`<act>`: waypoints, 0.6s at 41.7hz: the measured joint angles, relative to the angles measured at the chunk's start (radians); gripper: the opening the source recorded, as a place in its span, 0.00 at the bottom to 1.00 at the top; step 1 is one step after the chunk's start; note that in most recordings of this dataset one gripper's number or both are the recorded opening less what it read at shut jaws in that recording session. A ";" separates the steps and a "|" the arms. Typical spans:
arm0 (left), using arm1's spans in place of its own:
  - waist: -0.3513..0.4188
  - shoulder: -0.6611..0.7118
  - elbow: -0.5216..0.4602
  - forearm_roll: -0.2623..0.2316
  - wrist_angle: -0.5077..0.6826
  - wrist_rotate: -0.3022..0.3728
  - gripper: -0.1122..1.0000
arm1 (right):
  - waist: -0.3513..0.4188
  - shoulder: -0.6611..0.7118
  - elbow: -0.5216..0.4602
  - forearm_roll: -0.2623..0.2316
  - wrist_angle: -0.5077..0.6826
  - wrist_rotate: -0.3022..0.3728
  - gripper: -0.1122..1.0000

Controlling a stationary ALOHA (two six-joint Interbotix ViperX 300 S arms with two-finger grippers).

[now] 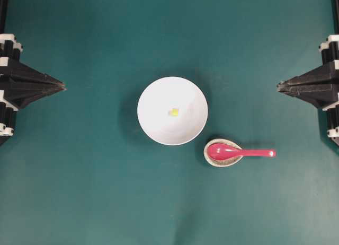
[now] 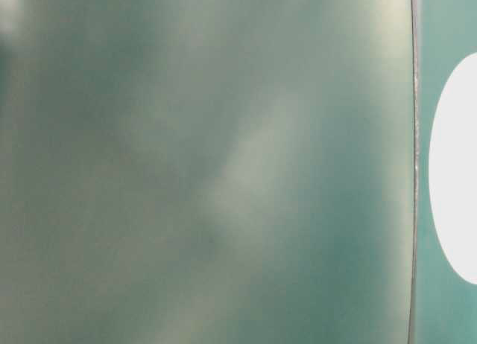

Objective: Scoop the yellow hexagonal prism block from the bowl with a spoon using the right arm.
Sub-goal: 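Move the right gripper toward the red spoon handle in the spoon rest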

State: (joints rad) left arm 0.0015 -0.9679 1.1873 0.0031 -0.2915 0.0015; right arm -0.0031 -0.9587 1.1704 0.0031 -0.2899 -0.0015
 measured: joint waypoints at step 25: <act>0.000 0.002 -0.005 0.003 0.015 -0.011 0.12 | 0.003 0.017 0.000 -0.002 0.032 0.009 0.58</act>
State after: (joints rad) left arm 0.0015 -0.9664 1.1827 0.0061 -0.2761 -0.0092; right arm 0.0000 -0.9419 1.1704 0.0015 -0.2577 0.0077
